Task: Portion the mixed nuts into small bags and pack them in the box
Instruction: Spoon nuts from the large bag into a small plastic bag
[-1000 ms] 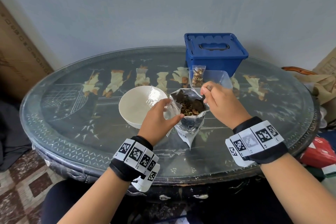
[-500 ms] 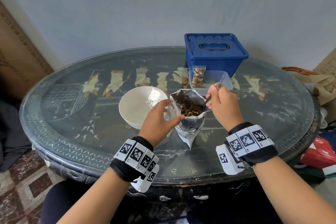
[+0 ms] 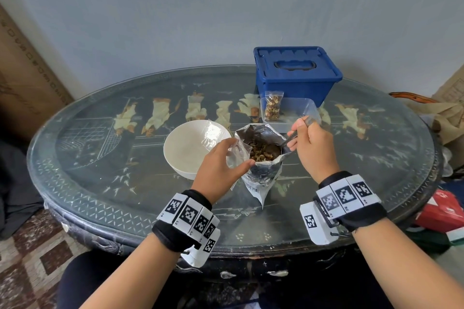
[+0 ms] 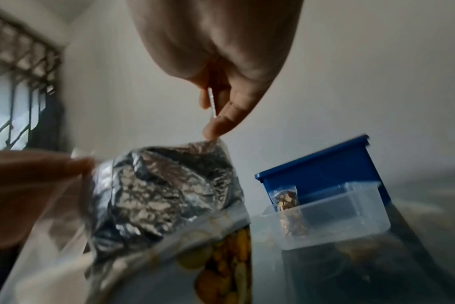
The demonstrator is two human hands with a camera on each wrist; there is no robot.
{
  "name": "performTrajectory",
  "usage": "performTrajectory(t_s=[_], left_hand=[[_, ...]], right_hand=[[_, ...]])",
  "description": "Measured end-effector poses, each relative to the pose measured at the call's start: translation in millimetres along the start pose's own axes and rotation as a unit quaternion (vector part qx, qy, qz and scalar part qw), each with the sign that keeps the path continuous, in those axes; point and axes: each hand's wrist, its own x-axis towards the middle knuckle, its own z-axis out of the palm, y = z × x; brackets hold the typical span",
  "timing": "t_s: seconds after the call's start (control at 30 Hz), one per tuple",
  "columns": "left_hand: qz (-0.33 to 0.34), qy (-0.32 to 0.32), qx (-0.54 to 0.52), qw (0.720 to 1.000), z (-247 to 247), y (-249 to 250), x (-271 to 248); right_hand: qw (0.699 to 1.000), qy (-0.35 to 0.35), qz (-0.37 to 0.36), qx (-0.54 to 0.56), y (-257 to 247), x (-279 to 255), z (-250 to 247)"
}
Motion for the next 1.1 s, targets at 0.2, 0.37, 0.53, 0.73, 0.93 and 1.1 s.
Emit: performTrajectory(t_s=[0.2,0.37,0.53,0.73,0.93,1.1], left_hand=[[-0.002,0.005,-0.009,1.0,0.0,0.9,-0.6],[-0.005,0.001,-0.008,1.0,-1.4,2.8,-1.6],[-0.009,-0.002,-0.008,1.0,-2.2,2.5,-1.4],[-0.009,-0.004,-0.006,1.0,-3.3,1.3,-2.4],[-0.009,-0.002,-0.008,1.0,-2.3,1.7,-2.2],[-0.012,-0.002,-0.009,1.0,-1.8,2.9,-1.5]], right_hand=[[0.999,-0.011,-0.026,-0.039,-0.1,-2.4,5.0],[0.998,0.026,0.047,0.044,-2.9,2.7,6.3],[0.999,-0.003,0.041,0.011,-6.4,4.9,10.1],[0.999,-0.009,0.051,0.015,-8.6,4.4,8.5],[0.997,-0.024,0.062,0.033,-10.7,5.3,6.5],[0.995,-0.023,0.094,0.031,-10.8,8.2,8.5]])
